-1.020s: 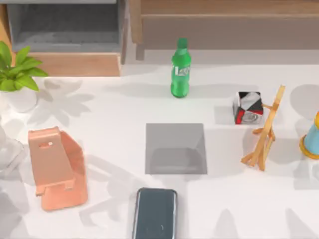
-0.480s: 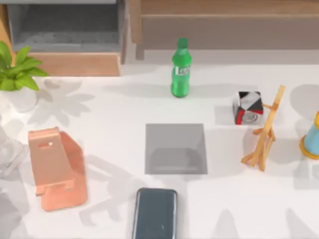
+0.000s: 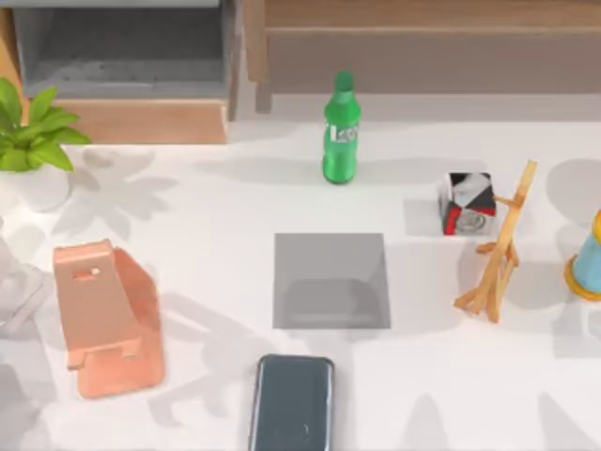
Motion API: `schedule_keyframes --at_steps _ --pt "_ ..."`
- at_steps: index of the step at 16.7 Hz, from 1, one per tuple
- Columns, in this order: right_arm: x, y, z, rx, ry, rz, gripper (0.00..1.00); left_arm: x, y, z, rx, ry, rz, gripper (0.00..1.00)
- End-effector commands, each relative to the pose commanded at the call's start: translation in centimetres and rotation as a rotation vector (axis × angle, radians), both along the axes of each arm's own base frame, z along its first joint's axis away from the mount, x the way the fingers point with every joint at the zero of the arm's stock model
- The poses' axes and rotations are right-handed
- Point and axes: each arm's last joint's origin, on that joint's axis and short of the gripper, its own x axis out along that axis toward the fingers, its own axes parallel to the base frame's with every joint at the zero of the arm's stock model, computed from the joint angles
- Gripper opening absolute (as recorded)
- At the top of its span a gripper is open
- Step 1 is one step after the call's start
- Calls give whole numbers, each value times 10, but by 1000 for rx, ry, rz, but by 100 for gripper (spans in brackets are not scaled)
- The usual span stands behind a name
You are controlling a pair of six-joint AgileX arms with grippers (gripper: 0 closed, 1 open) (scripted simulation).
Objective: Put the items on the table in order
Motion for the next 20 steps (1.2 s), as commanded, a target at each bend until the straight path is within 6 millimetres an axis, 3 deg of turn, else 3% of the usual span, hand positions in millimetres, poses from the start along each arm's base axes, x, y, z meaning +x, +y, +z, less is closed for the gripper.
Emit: schedule_keyframes --at_steps 8,9,11,13,20 --pt "0 0 0 0 0 0 100 0 0 0 0 0 0 0" --pt "0 0 0 0 0 0 100 2 0 11 2 -28 2 0" --pt "0 0 0 0 0 0 100 2 -2 14 -6 -36 -5 0" --pt "0 0 0 0 0 0 100 0 -7 28 -26 -62 -20 0" --pt "0 0 0 0 0 0 100 -8 -14 102 -60 -103 -42 0"
